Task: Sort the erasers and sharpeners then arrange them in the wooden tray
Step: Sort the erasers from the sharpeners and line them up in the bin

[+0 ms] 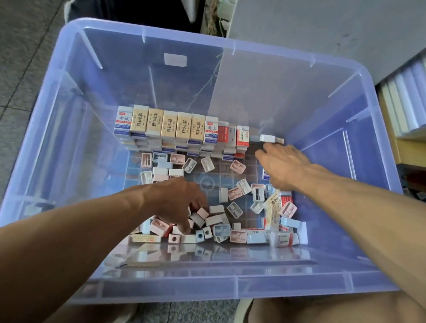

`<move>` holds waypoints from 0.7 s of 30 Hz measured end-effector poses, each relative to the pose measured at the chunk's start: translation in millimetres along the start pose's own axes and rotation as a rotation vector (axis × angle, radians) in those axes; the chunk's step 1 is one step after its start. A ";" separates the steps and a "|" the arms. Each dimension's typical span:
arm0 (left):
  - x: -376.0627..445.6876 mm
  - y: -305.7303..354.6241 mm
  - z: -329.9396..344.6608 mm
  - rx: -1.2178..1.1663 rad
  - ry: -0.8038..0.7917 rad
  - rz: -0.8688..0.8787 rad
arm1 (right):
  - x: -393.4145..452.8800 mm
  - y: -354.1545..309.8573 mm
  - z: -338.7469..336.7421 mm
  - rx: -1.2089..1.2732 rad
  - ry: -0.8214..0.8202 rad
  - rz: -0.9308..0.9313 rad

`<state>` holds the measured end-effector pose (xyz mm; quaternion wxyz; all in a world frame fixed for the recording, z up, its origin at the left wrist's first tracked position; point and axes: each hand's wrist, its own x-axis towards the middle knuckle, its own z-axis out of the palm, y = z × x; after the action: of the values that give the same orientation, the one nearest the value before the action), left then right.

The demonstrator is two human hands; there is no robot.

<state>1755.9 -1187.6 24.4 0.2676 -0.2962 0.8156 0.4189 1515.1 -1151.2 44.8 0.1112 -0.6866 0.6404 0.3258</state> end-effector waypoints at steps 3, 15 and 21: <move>0.2 0.7 0.5 -0.025 0.002 0.010 | -2.2 0.9 -0.1 0.089 -0.089 -0.037; -12.1 -0.3 -14.4 -0.116 -0.056 -0.069 | -5.1 -2.7 -8.6 0.221 -0.432 -0.074; -28.2 -9.7 -26.1 0.039 -0.053 -0.235 | -3.6 -9.1 0.3 0.315 -0.508 -0.117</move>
<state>1777.1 -1206.8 51.8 0.3420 -0.3732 0.7760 0.3763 1523.8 -1146.7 44.3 0.3912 -0.5933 0.5941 0.3768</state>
